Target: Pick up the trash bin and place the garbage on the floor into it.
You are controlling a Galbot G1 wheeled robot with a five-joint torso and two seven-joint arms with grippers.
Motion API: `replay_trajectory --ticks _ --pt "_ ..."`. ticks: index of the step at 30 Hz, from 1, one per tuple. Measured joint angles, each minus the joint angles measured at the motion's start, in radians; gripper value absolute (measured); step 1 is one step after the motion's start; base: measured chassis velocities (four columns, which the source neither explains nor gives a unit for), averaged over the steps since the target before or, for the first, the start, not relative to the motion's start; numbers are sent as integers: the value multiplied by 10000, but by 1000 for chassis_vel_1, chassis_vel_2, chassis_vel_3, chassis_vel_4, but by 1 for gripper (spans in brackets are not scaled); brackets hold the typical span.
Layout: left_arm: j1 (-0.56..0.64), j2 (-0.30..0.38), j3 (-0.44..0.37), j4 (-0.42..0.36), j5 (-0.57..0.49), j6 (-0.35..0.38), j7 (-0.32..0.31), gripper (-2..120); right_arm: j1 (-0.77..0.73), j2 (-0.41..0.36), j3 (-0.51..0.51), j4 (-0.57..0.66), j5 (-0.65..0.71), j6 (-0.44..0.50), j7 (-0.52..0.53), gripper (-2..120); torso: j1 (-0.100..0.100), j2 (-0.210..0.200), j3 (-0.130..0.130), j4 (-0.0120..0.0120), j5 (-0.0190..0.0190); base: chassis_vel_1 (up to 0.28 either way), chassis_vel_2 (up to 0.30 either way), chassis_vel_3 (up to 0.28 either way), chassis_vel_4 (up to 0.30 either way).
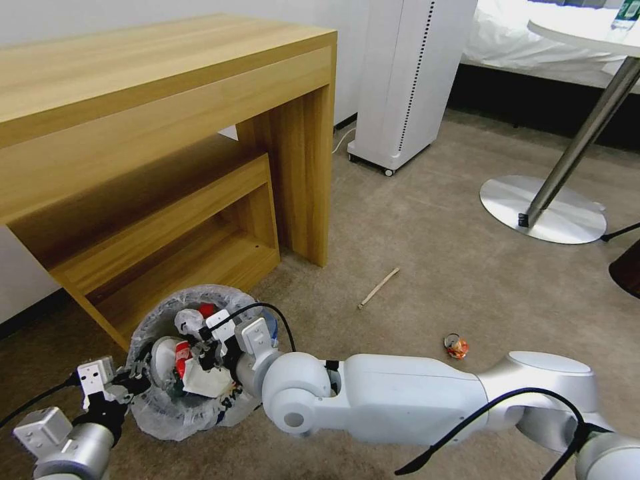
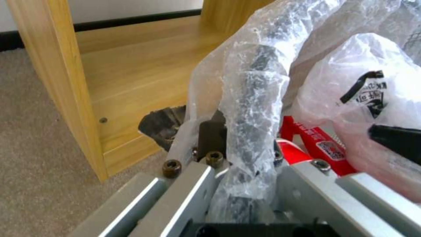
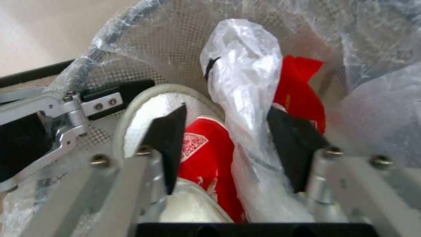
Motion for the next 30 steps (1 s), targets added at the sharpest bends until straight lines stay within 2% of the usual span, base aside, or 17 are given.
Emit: replay_trajectory --ticks 1,4,6,7,8,11,14,16,18,20,24,25,26,27,28,30 --pt "0 0 0 0 0 0 0 1 0 0 0 0 0 0 0 52 0 0 0 0 0 0 0 0 0" --pt "21 -6 -4 13 7 4 2 1 0 -167 -24 171 -613 294 -492 70 0 0 0 0 0 0 0 0 0" --pt "18 -8 -5 15 7 6 2 1 0 -187 -34 188 -705 368 -590 72 0 0 0 0 0 0 0 0 0" --pt "17 -14 -5 19 8 11 3 1 0 -236 -58 230 -903 559 -845 80 0 0 0 0 -1 0 0 0 0" --pt "17 -14 -5 19 8 11 3 1 0 -236 -58 230 -903 559 -845 80 0 0 0 0 -1 0 0 0 0" --pt "0 -35 -6 43 13 13 4 1 -18 -371 -84 237 -1509 1163 -1615 93 0 0 0 1 0 0 0 0 0" --pt "-26 -29 -15 61 9 25 5 1 -53 -518 -80 237 -1928 1685 -2190 99 0 0 0 1 0 0 0 0 0" --pt "-88 36 -92 107 -43 75 -5 1 -305 -955 314 312 -2637 2548 -2983 100 0 0 0 2 0 0 0 0 0" --pt "-99 51 -105 118 -53 82 -7 1 -406 -1106 479 382 -2731 2704 -3113 100 0 0 0 3 2 0 0 0 0" --pt "-110 89 -177 176 -83 95 -33 1 -951 -2005 1490 1108 -2779 2982 -3183 100 0 0 0 2 0 0 0 0 0" --pt "-140 95 -183 195 -87 111 -39 1 -1393 -2542 2151 1646 -2715 2980 -3061 100 0 0 1 0 1 0 0 0 0" --pt "-184 102 -184 223 -89 144 -48 1 -2056 -3159 3077 2283 -2597 2821 -2769 100 -1 1 -1 -4 4 0 0 0 0" --pt "-195 103 -181 231 -89 148 -48 1 -2171 -3250 3240 2382 -2557 2785 -2723 100 0 0 0 -1 4 0 0 0 0" --pt "-250 103 -149 294 -78 172 -54 1 -2992 -3854 4345 3044 -2320 2477 -2324 100 0 0 -1 0 3 0 0 0 0" --pt "-250 103 -149 294 -78 172 -54 1 -2992 -3854 4345 3044 -2320 2477 -2324 100 0 0 -1 0 3 0 0 0 0" --pt "-338 105 -105 397 -49 190 -58 1 -4230 -4566 5797 3603 -1991 2102 -1833 100 0 0 -1 -3 2 0 0 0 0"
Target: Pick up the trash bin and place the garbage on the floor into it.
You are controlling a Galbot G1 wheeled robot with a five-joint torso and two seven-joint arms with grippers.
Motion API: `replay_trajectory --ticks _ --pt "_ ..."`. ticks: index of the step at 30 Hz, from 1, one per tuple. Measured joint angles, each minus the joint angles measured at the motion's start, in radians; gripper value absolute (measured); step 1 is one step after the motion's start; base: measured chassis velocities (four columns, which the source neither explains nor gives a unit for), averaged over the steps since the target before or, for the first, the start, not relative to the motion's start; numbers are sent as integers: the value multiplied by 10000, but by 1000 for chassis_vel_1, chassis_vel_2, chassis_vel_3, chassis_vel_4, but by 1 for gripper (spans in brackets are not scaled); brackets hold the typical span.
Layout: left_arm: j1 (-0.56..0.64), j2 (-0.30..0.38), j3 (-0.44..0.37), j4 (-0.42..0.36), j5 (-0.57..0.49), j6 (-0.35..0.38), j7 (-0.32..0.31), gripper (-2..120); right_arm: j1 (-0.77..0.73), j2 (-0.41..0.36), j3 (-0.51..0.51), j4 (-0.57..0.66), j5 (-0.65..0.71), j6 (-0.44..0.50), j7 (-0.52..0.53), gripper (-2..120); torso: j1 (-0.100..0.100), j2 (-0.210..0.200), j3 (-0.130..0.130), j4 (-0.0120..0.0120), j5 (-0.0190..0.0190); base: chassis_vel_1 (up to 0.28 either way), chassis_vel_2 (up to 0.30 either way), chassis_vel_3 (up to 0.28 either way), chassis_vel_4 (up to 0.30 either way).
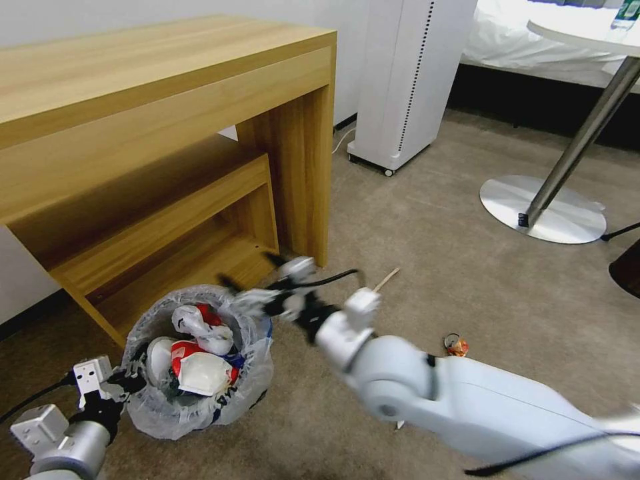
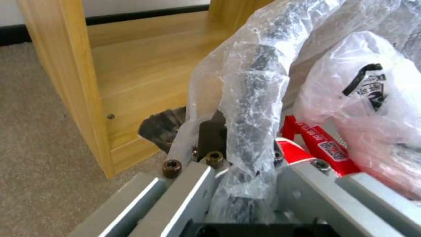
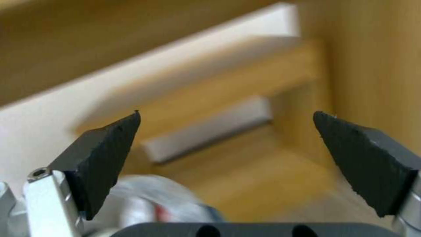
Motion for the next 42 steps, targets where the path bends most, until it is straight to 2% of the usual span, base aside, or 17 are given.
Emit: replay_trajectory --ticks 1,4,5,7,8,11,17,19,26,32,42 --pt "0 0 0 0 0 0 0 1 0 0 0 0 0 0 0 100 0 0 0 0 0 0 0 0 0" --pt "-105 -7 61 117 46 23 -3 1 -2466 -746 1769 489 591 -568 1074 100 0 0 0 0 3 0 0 0 0" --pt "-105 -7 61 117 46 23 -3 1 -2466 -746 1769 489 591 -568 1074 100 0 0 0 0 3 0 0 0 0" --pt "-133 -12 78 160 63 26 -6 1 -3456 -850 2291 545 810 -793 1666 100 0 0 0 1 -3 0 0 0 0" --pt "-133 -12 78 160 63 26 -6 1 -3456 -850 2291 545 810 -793 1666 100 0 0 0 1 -3 0 0 0 0" --pt "-174 -29 83 216 83 29 -10 1 -4728 -774 2901 461 1128 -1260 2695 100 0 0 -1 2 -4 0 0 0 0" --pt "-190 -100 99 289 142 23 -10 1 -5571 -314 3202 -118 1595 -1765 3949 100 0 0 0 3 -1 0 0 0 0" --pt "-178 -117 94 355 186 -18 -9 1 -5872 -131 3377 -429 2376 -2131 4617 100 0 0 1 3 -5 0 0 0 0" --pt "-195 -221 118 474 307 -59 -2 1 -6264 55 3351 -1540 2853 -2382 4945 100 0 0 1 3 -3 0 0 0 0" --pt "-208 -247 121 547 372 -67 4 1 -5826 493 2941 -3401 2819 -2371 4650 100 0 0 1 3 -2 0 0 0 0" --pt "-180 -242 99 504 373 -67 -1 1 -5237 908 2521 -4549 2517 -2180 4352 100 0 0 2 4 -3 0 0 0 0"
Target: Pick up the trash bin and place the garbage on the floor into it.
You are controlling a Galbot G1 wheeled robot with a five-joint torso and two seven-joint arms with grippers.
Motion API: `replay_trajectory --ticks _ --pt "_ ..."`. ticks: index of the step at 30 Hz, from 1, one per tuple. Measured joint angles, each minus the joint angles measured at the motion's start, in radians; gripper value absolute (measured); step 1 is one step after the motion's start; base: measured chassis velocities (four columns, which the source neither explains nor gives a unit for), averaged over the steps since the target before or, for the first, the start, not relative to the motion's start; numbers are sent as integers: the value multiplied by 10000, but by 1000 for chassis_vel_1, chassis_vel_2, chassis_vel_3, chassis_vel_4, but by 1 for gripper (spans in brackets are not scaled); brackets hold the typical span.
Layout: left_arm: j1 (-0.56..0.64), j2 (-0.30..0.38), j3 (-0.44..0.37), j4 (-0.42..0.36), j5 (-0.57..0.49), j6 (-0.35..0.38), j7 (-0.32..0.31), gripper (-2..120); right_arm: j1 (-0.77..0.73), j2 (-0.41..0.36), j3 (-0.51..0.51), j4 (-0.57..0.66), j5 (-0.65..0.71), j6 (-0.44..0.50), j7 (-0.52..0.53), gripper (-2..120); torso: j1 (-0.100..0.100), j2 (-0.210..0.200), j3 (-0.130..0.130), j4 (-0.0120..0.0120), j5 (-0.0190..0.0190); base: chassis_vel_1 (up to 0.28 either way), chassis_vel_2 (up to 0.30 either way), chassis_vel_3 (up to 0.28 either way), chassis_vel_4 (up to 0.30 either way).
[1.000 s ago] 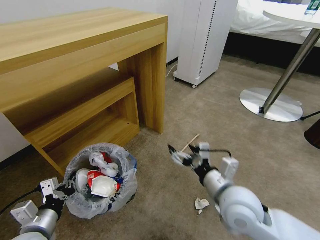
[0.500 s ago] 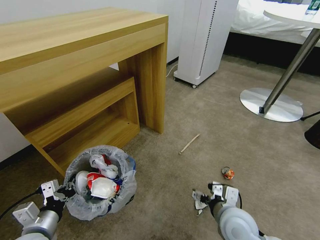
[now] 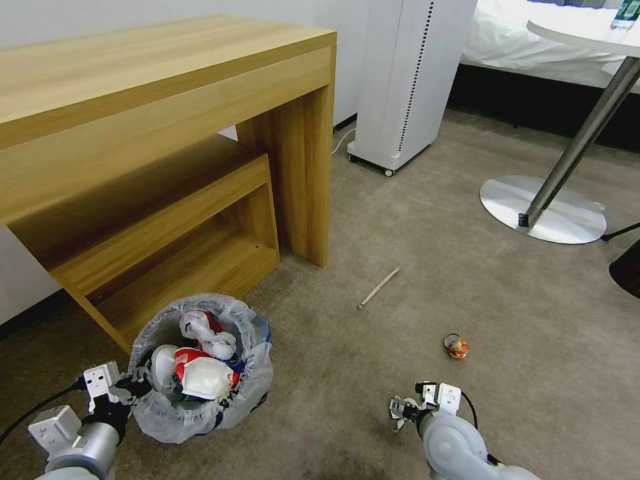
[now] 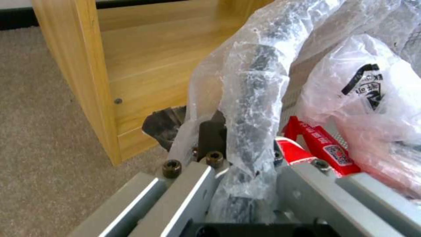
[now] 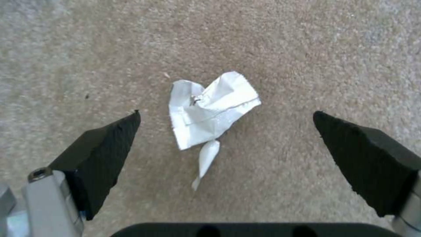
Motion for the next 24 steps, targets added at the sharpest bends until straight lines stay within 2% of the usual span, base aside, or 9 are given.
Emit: replay_trajectory --ticks 9,24 --pt "-17 -20 9 90 3 -65 -1 1 742 25 -610 -972 -536 156 -412 100 0 0 0 -1 -2 0 0 0 0" --pt "22 -18 -8 -65 -48 -78 6 1 1339 338 -1615 -1988 -1293 407 -848 82 0 0 0 0 0 0 0 0 0"
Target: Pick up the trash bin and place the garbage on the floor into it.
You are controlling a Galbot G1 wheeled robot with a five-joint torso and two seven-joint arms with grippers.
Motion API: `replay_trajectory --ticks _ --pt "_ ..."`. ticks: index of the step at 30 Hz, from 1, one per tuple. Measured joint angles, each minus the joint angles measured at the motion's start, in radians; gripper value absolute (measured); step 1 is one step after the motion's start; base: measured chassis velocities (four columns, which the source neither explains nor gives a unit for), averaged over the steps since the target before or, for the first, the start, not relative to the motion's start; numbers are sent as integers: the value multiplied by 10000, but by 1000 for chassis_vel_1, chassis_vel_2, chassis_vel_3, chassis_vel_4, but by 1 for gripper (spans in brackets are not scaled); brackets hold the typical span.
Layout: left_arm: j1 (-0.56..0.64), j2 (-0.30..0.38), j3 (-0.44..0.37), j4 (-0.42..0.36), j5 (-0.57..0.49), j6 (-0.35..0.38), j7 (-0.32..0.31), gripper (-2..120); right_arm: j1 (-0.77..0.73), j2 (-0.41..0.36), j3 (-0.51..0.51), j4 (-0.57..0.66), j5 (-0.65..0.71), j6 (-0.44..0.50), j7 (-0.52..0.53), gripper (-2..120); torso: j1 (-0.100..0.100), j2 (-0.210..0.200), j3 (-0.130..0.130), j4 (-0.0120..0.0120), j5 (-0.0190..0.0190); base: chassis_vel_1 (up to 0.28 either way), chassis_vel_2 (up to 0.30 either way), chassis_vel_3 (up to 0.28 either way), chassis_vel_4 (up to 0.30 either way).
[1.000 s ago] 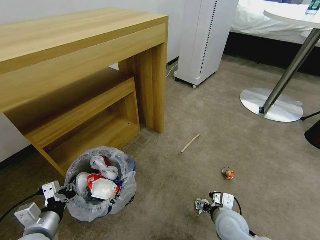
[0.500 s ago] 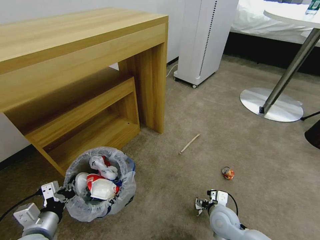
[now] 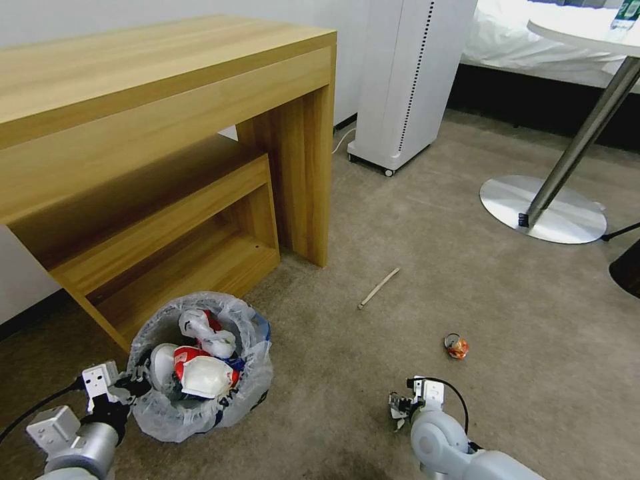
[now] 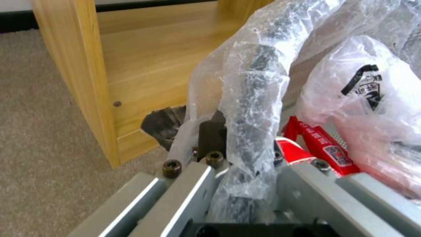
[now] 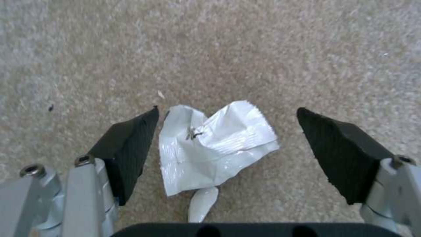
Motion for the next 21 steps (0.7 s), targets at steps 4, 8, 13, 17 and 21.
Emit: replay_trajectory --ticks 4,8,13,17,21 --pt "-16 3 4 -6 -7 0 2 1 -17 106 -94 -131 -122 42 -34 81 0 0 0 0 -1 0 0 0 0" --pt "-46 29 7 -6 -36 -5 3 1 -39 211 -178 -360 -353 129 -124 77 0 0 0 0 -1 0 0 0 0" --pt "-72 57 7 5 -76 -7 3 1 -68 288 -265 -647 -684 257 -248 64 0 0 -1 -1 -1 0 0 0 0" --pt "-99 65 8 42 -83 -8 3 1 -75 318 -304 -800 -881 330 -315 52 0 0 0 0 -1 0 0 0 0" --pt "-138 68 19 87 -93 -10 1 1 -112 317 -336 -818 -1104 415 -357 36 0 0 0 -1 0 0 0 0 0"
